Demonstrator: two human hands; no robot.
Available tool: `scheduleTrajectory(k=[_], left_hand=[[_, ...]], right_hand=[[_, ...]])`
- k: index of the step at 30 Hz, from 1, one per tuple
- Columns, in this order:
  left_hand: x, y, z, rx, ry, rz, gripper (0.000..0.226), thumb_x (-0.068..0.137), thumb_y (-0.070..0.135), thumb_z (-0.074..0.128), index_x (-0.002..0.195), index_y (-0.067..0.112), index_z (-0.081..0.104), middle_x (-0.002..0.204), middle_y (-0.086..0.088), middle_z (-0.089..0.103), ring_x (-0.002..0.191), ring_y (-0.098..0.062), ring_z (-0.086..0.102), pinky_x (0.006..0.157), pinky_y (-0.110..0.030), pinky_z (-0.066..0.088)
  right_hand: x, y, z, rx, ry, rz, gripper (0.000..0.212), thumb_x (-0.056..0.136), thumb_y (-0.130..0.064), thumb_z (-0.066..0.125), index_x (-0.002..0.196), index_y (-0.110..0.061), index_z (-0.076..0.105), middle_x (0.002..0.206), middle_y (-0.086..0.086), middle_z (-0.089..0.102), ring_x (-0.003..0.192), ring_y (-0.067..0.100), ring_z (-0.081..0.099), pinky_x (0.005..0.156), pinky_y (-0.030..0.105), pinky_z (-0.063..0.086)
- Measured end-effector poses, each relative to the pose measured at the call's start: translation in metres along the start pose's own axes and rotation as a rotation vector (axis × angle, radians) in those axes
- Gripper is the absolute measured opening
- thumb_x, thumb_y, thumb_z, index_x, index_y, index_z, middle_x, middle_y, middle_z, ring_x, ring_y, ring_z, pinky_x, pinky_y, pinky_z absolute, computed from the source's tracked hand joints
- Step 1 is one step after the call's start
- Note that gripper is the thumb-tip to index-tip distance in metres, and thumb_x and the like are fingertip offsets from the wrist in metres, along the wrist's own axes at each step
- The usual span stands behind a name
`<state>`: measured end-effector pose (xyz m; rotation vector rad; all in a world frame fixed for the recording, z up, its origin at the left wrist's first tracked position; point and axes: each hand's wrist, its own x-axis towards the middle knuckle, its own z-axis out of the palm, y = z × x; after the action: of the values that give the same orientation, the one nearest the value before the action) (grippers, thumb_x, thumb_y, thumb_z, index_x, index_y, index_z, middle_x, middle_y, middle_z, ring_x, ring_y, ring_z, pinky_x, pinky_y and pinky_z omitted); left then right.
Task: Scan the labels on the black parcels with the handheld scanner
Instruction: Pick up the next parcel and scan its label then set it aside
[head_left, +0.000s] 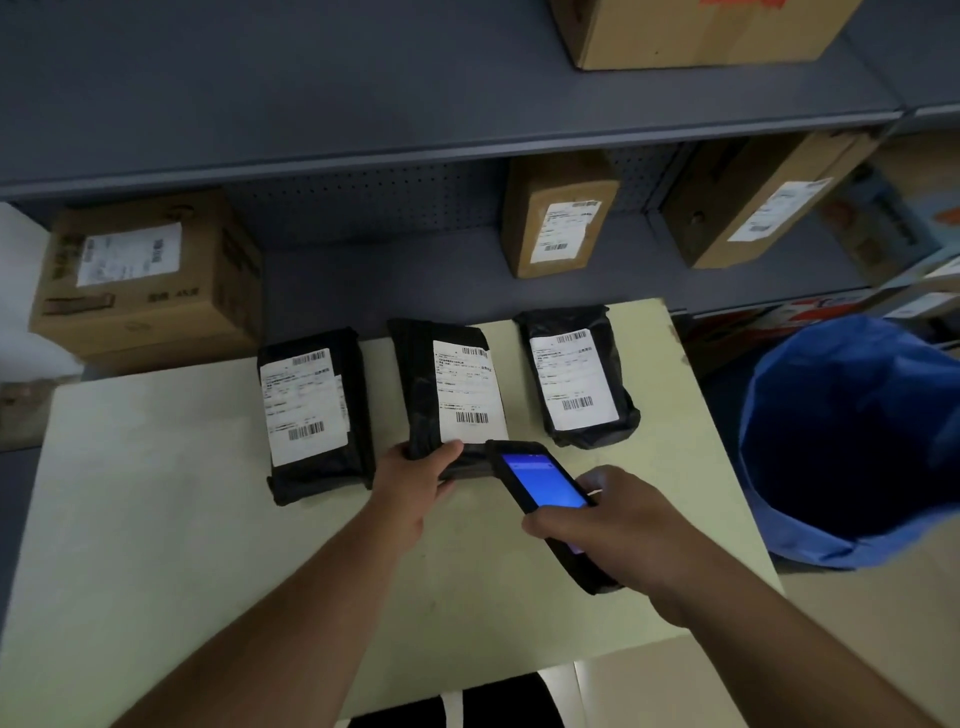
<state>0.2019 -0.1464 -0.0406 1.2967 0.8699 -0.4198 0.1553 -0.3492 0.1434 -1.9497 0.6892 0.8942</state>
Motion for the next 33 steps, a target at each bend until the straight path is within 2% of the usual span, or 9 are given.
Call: scheduleTrajectory(k=[5, 9, 12, 16, 20, 28, 33], left_hand=[[0.010, -0.005, 0.018, 0.040, 0.001, 0.005, 0.026, 0.088, 0.016, 0.083, 0.111, 0.010, 0.073, 0.119, -0.012, 0.077, 0.101, -0.021, 0.075, 0.088, -0.036, 0.062], [0.020, -0.006, 0.029, 0.100, 0.042, 0.023, 0.063, 0.082, 0.020, 0.088, 0.137, 0.010, 0.058, 0.130, -0.008, 0.069, 0.112, -0.026, 0.072, 0.095, -0.045, 0.062], [0.024, -0.006, 0.039, 0.216, 0.088, 0.072, 0.076, 0.077, 0.031, 0.090, 0.142, 0.021, 0.052, 0.131, -0.004, 0.067, 0.114, -0.027, 0.069, 0.103, -0.049, 0.056], [0.024, -0.001, 0.058, 0.325, 0.096, 0.104, 0.063, 0.084, 0.032, 0.085, 0.139, 0.020, 0.056, 0.119, -0.001, 0.066, 0.108, -0.026, 0.065, 0.092, -0.038, 0.051], [0.029, -0.003, 0.068, 0.374, 0.070, 0.099, 0.050, 0.083, 0.036, 0.081, 0.128, 0.020, 0.066, 0.117, -0.001, 0.075, 0.105, -0.025, 0.069, 0.086, -0.036, 0.052], [0.021, -0.005, 0.073, 0.394, 0.069, 0.080, 0.039, 0.091, 0.031, 0.075, 0.128, 0.021, 0.068, 0.116, 0.001, 0.072, 0.104, -0.025, 0.066, 0.088, -0.033, 0.047], [0.012, 0.000, 0.067, 0.448, 0.058, 0.116, 0.040, 0.092, 0.035, 0.072, 0.130, 0.023, 0.069, 0.118, 0.002, 0.073, 0.107, -0.024, 0.067, 0.087, -0.033, 0.049]], right_hand=[[0.008, 0.014, -0.020, 0.031, 0.009, 0.019, 0.044, 0.075, -0.037, 0.088, 0.108, -0.021, 0.064, 0.080, 0.000, 0.073, 0.065, 0.013, 0.065, 0.051, 0.021, 0.052], [0.013, 0.023, -0.032, 0.058, 0.020, 0.026, 0.046, 0.072, -0.039, 0.087, 0.108, -0.019, 0.065, 0.075, -0.002, 0.071, 0.060, 0.012, 0.062, 0.055, 0.024, 0.052], [0.016, 0.027, -0.040, 0.072, 0.014, 0.037, 0.047, 0.072, -0.039, 0.088, 0.108, -0.020, 0.064, 0.080, 0.000, 0.074, 0.066, 0.013, 0.066, 0.057, 0.025, 0.053], [0.018, 0.033, -0.051, 0.089, 0.022, 0.047, 0.045, 0.073, -0.038, 0.088, 0.107, -0.021, 0.064, 0.080, -0.001, 0.074, 0.067, 0.013, 0.066, 0.056, 0.023, 0.053], [0.018, 0.041, -0.059, 0.096, 0.042, 0.050, 0.044, 0.073, -0.038, 0.087, 0.106, -0.020, 0.064, 0.076, -0.002, 0.071, 0.065, 0.012, 0.063, 0.056, 0.024, 0.052], [0.015, 0.051, -0.062, 0.115, 0.049, 0.067, 0.043, 0.074, -0.038, 0.087, 0.105, -0.020, 0.063, 0.079, -0.001, 0.071, 0.065, 0.012, 0.063, 0.048, 0.018, 0.052], [0.011, 0.047, -0.052, 0.105, 0.044, 0.058, 0.045, 0.073, -0.038, 0.087, 0.107, -0.019, 0.063, 0.078, -0.001, 0.070, 0.063, 0.013, 0.062, 0.055, 0.024, 0.054]])
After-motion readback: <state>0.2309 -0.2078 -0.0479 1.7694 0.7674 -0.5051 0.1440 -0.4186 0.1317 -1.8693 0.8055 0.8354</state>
